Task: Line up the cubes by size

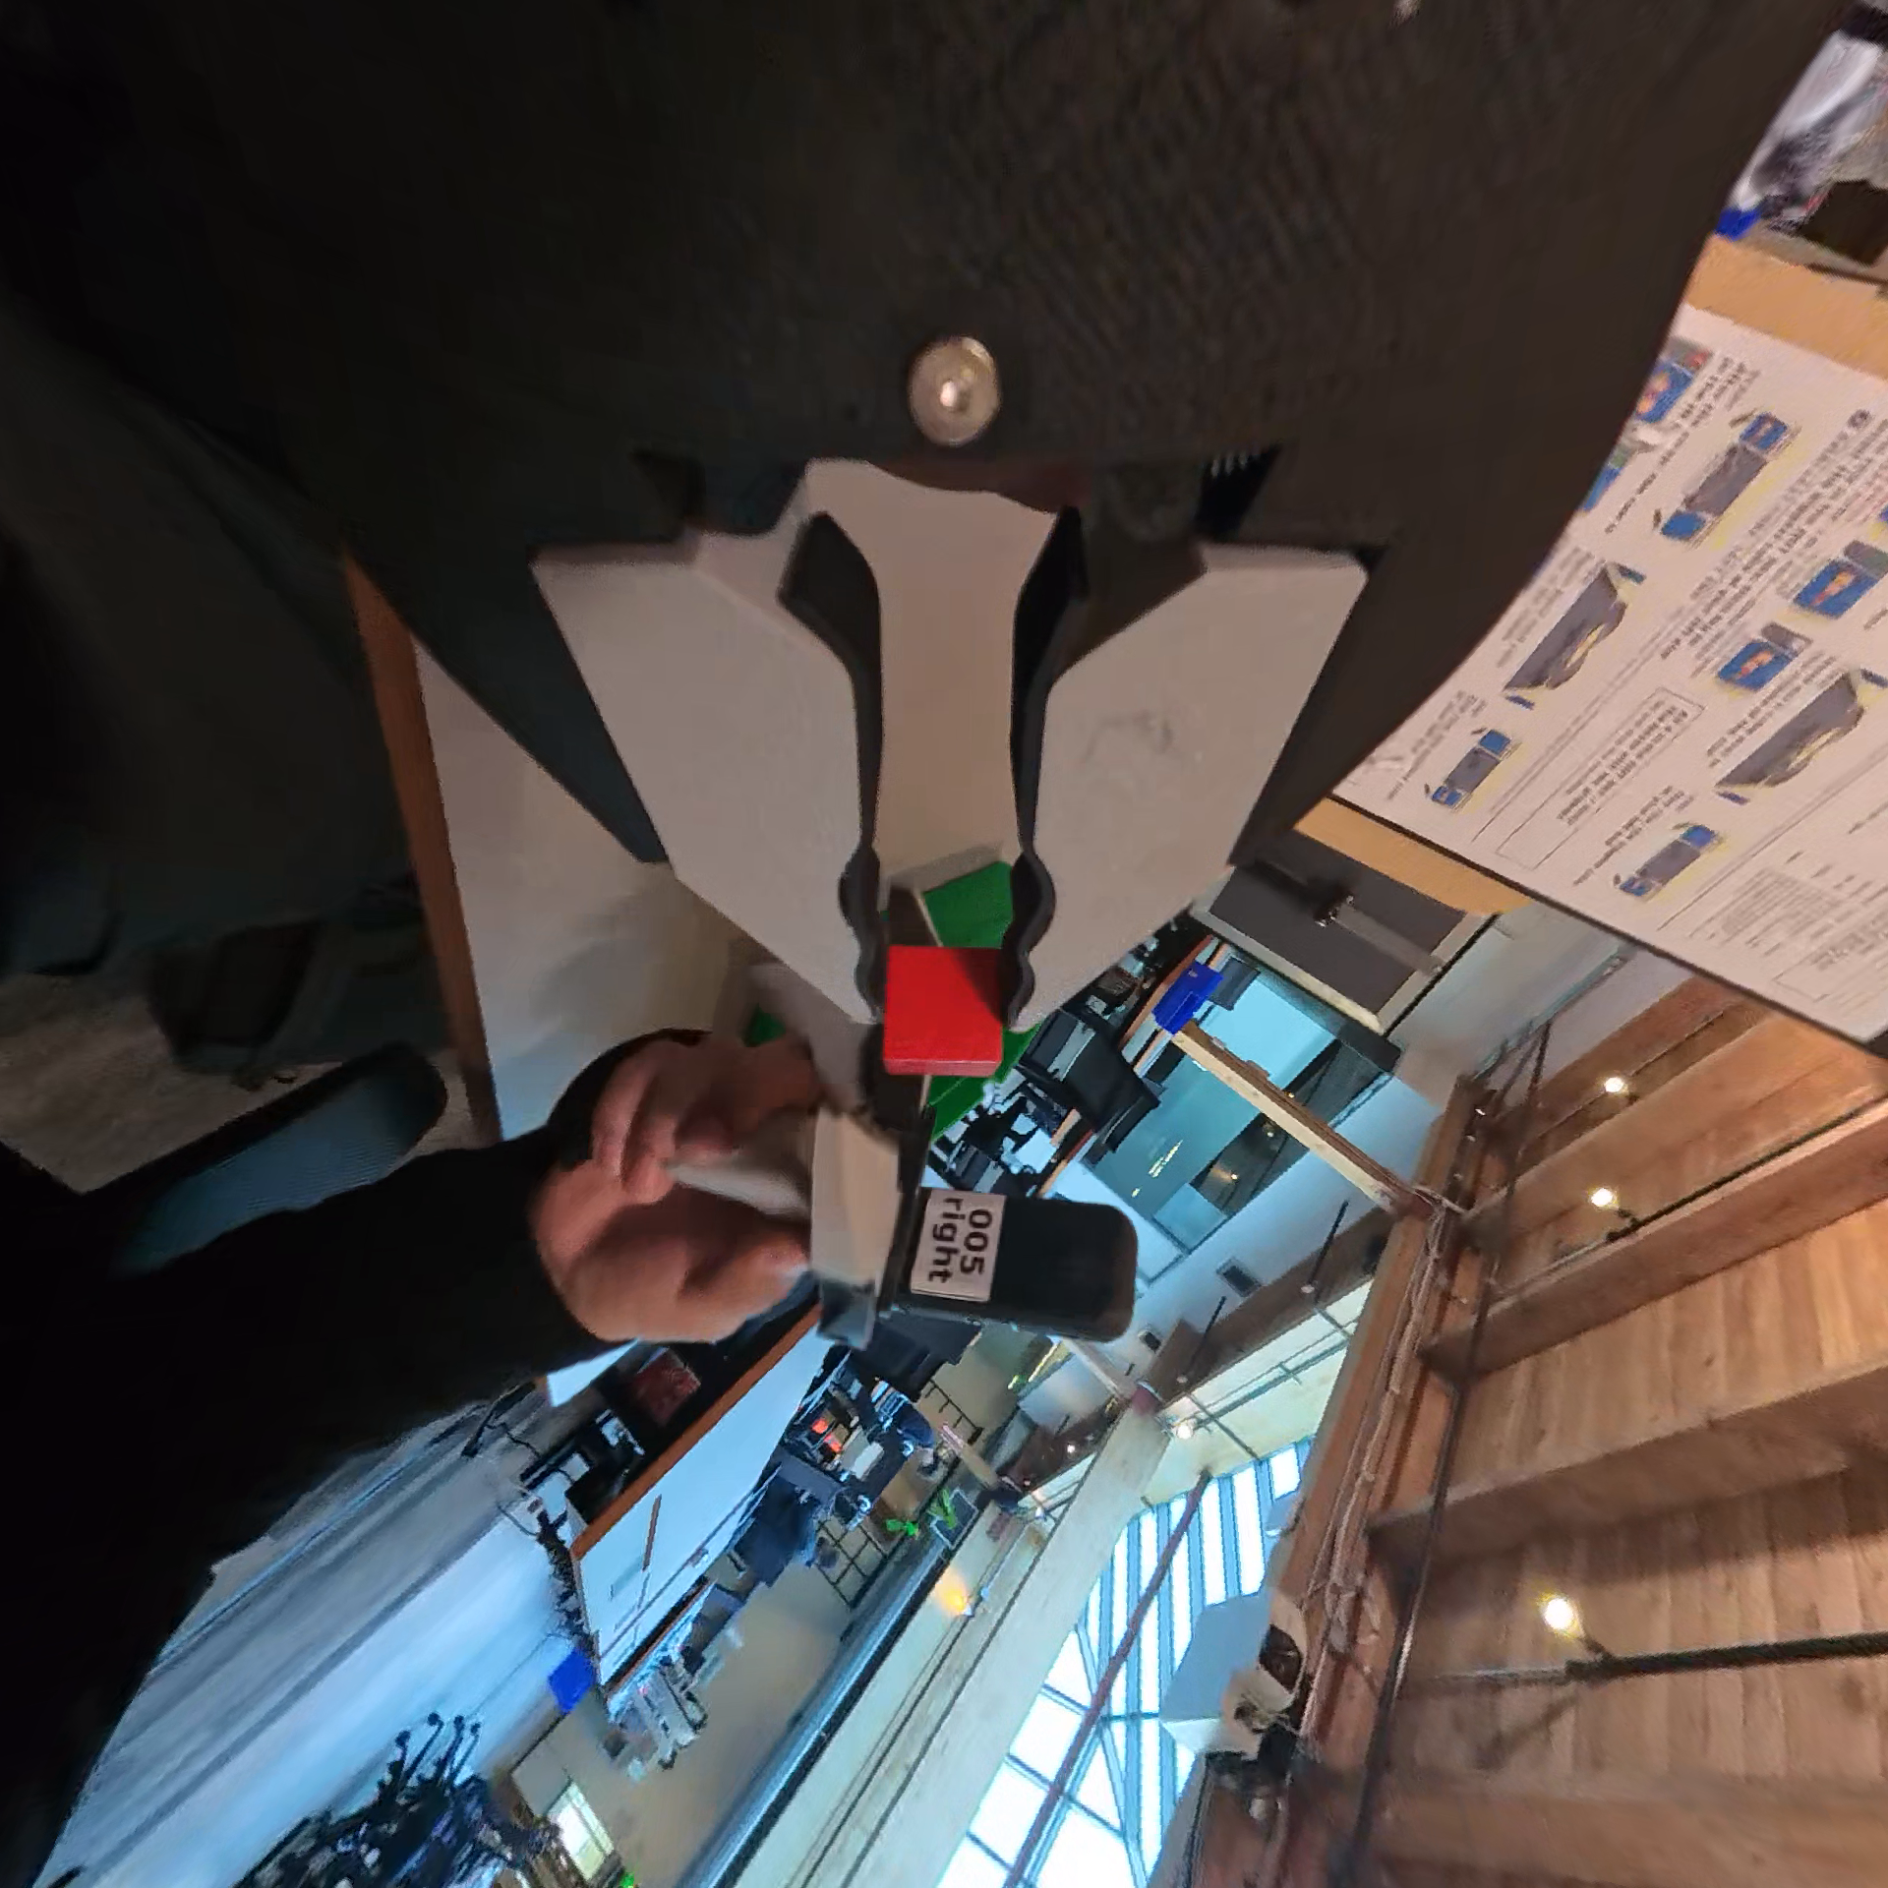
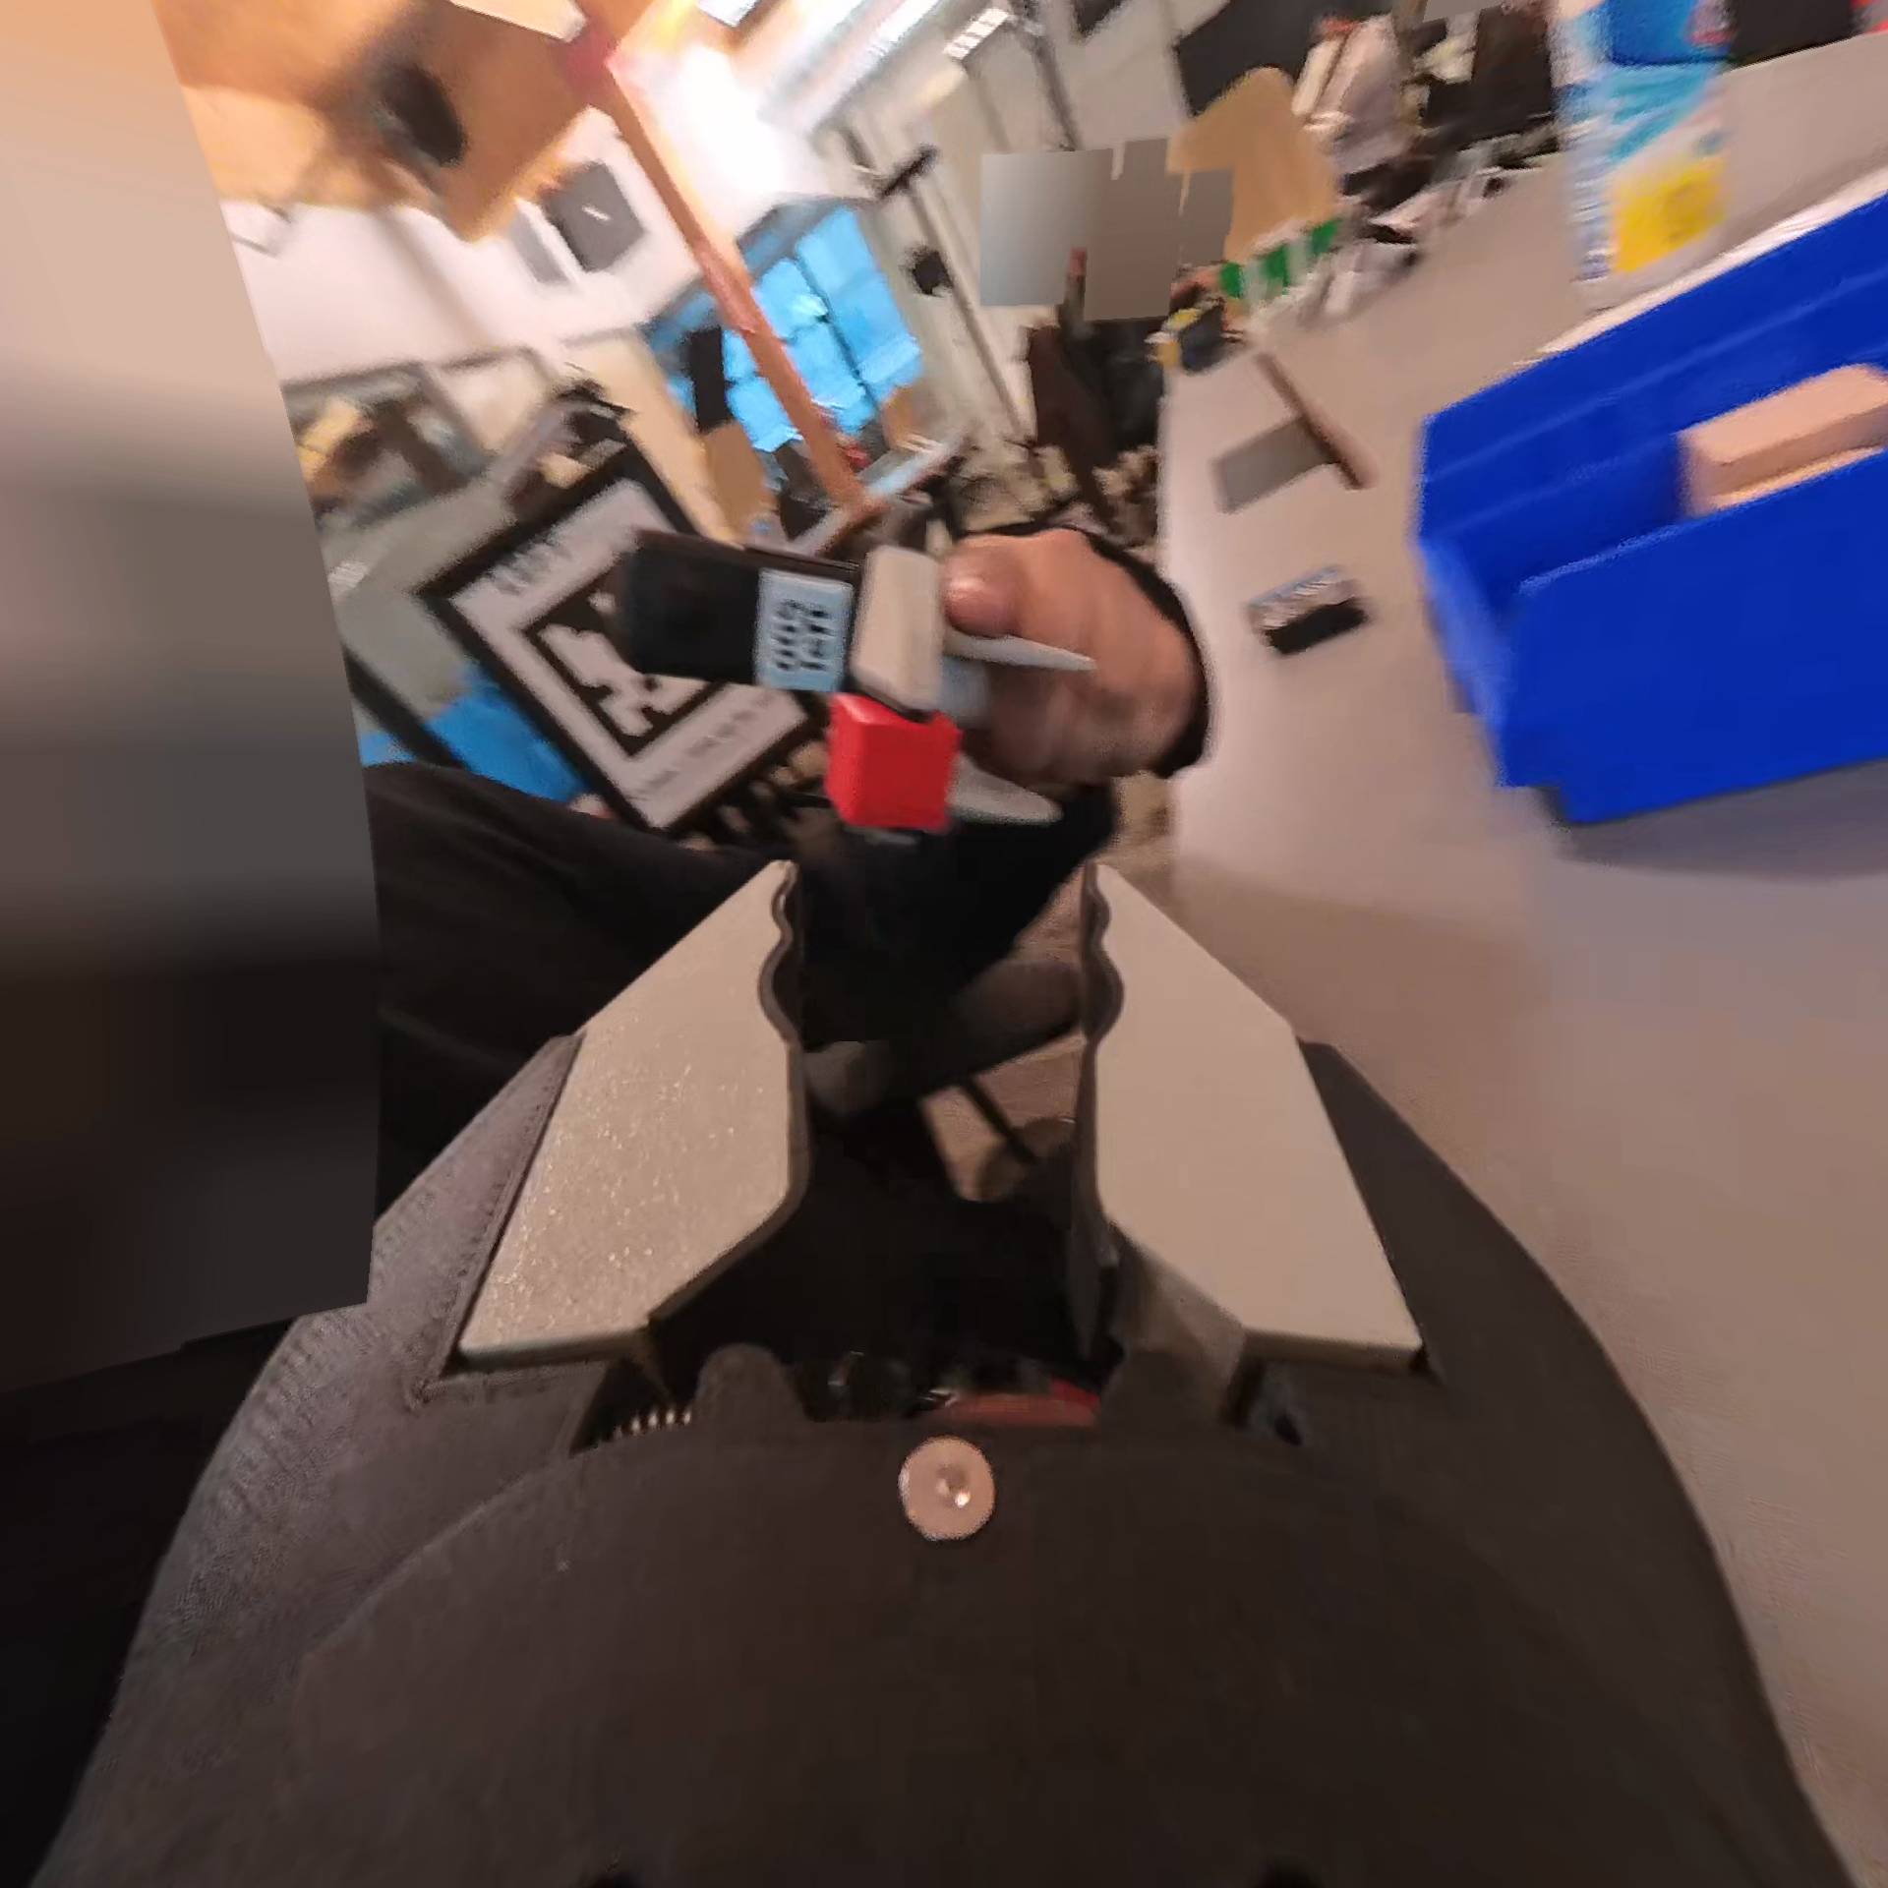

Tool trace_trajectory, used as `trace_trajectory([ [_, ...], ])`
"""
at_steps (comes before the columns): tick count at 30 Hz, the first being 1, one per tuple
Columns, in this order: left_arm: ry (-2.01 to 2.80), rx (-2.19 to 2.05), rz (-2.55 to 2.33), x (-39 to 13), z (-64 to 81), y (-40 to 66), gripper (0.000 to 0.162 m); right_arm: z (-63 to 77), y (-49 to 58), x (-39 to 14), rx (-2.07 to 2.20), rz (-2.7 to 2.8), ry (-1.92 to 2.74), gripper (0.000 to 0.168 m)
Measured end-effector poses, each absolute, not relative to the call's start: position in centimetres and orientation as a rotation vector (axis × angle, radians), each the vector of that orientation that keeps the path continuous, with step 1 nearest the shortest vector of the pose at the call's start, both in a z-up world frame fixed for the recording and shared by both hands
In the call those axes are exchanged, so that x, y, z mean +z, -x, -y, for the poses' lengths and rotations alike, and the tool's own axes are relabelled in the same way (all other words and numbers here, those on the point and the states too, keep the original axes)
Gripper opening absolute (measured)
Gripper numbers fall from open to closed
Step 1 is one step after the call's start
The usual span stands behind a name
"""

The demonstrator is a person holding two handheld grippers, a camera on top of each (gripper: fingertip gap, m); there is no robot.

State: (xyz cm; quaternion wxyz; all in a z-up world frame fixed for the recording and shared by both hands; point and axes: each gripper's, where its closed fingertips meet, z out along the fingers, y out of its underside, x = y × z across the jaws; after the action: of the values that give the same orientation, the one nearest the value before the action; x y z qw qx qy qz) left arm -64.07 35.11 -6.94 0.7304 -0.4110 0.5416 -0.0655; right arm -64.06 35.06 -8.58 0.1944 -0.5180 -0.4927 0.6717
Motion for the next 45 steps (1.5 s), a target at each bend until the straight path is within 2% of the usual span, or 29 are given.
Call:
trace_trajectory([
  [2,0.869,-0.151,-1.185,-6.5,-34.8,63.3,0.02,-33.7,63.4,-7.4,2.031,1.381,1.404,0.054],
  [5,0.857,-0.2,-1.2,-6.6,-34.4,62.3,0.019,-33.4,63.4,-7.0,2.098,1.355,1.398,0.046],
  [7,0.863,-0.176,-1.216,-7.2,-34.7,61.9,0.02,-33.9,63.6,-7.3,2.093,1.332,1.425,0.037],
  [9,0.873,-0.156,-1.22,-7.7,-35.0,61.6,0.02,-33.9,63.6,-7.5,2.117,1.326,1.438,0.02],
  [15,0.959,-0.16,-1.197,-8.7,-36.6,62.1,0.019,-35.3,64.1,-8.3,2.039,1.28,1.507,0.019],
  [18,1.066,-0.117,-1.173,-9.5,-38.0,63.0,0.019,-36.8,63.9,-8.7,1.883,1.275,1.519,0.019],
  [22,1.145,-0.059,-1.091,-8.7,-39.0,65.6,0.009,-40.9,60.8,-6.8,1.64,1.239,1.468,0.018],
  [24,1.223,-0.006,-1.037,-8.6,-40.0,67.7,0.001,-44.8,57.7,-5.6,1.407,1.203,1.456,0.018],
  [27,1.357,0.05,-0.942,-9.5,-41.3,70.7,0.0,-52.7,51.8,-5.5,0.885,1.175,1.55,0.018],
  [31,1.486,0.069,-0.896,-12.3,-41.4,73.4,0.0,-61.2,45.1,-10.0,0.261,1.347,1.759,0.019],
  [35,1.66,0.062,-0.706,-14.5,-42.6,76.0,0.0,-64.6,43.0,-17.7,-0.03,1.674,1.893,0.019],
  [39,1.703,0.093,-0.712,-15.1,-42.7,76.0,0.0,-65.7,42.7,-22.5,-0.091,1.932,1.943,0.019],
  [45,1.743,0.129,-0.735,-15.9,-42.9,75.4,0.001,-65.0,44.6,-24.3,0.084,2.082,1.925,0.018],
])
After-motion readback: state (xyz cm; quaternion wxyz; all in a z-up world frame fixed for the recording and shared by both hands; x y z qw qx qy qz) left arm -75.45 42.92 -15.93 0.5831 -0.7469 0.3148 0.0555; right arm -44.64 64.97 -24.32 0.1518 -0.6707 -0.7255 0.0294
